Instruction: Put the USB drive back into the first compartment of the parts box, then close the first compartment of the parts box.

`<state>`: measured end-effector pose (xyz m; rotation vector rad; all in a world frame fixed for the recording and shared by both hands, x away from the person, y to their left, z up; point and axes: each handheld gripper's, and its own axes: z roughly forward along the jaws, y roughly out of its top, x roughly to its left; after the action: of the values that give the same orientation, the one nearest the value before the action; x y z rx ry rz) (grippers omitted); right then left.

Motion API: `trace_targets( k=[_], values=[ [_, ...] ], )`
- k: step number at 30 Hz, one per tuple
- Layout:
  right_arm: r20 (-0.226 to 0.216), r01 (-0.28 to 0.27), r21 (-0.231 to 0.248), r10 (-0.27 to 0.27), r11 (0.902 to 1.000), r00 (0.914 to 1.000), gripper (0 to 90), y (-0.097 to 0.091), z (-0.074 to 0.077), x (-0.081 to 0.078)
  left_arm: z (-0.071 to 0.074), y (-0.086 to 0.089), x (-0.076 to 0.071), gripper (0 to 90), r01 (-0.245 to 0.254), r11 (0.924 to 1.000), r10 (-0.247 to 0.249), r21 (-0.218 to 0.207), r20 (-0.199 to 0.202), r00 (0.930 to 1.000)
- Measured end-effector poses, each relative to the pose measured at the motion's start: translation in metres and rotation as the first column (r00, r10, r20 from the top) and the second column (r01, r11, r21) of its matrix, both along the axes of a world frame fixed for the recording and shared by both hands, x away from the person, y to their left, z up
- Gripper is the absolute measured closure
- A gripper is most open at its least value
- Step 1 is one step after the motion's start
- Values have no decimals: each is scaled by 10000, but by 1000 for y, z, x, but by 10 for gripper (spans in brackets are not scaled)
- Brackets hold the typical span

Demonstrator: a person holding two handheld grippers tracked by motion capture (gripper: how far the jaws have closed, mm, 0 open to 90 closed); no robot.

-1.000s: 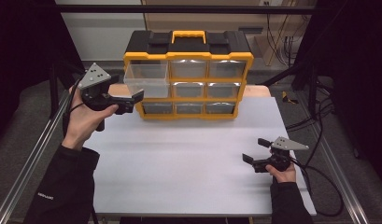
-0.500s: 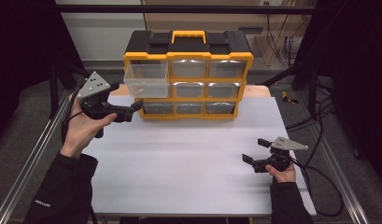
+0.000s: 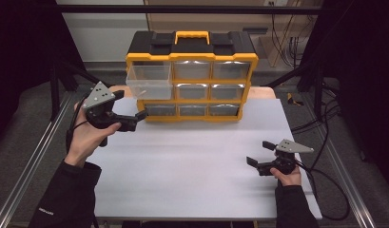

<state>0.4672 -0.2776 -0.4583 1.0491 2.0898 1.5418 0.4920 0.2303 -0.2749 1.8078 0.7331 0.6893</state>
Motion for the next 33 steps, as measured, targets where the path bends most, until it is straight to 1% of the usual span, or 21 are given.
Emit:
trace_targets(
  k=[11,12,13,14,15,16,20,23,26,27,31,33],
  values=[
    [9,5,5,-5,10000,10000,6,0,0,0,-11,-3,1,11,69,10000,-68,67,-176,9998],
    [5,6,3,-6,10000,10000,6,0,0,0,-12,-4,1,11,80,10000,-80,21,-302,9995],
    [8,6,1,-6,10000,10000,6,0,0,0,-13,-4,1,12,86,10000,-85,20,-307,9995],
    [12,1,4,-1,10000,10000,6,0,0,0,-13,-5,1,11,85,9999,-83,58,-225,9997],
    [15,0,4,0,10000,10000,6,0,0,0,-15,-5,1,12,80,10000,-78,42,-336,9994],
    [12,8,4,-8,10000,10000,6,0,0,0,-16,-5,1,12,77,10000,-76,31,-355,9993],
    [11,4,1,-4,10000,10000,6,0,0,0,-19,-6,1,33,-16,10000,18,65,-377,9993],
    [7,3,-7,-3,10000,10000,6,0,0,0,-19,-5,2,62,-128,9998,132,133,-245,9996],
    [9,7,-9,-7,10000,10000,6,0,0,0,-19,-6,1,96,-133,9999,134,43,-351,9993],
    [8,10,-7,-10,10000,10000,6,0,0,0,-19,-6,1,115,-142,9999,144,96,-232,9996],
    [13,1,-8,-1,10000,10000,6,0,0,0,-20,-8,1,172,-172,9998,174,93,-179,9997],
    [14,7,-2,-7,10000,10000,6,0,0,0,-20,-8,2,182,-201,9998,203,91,-143,9997]
  ],
)
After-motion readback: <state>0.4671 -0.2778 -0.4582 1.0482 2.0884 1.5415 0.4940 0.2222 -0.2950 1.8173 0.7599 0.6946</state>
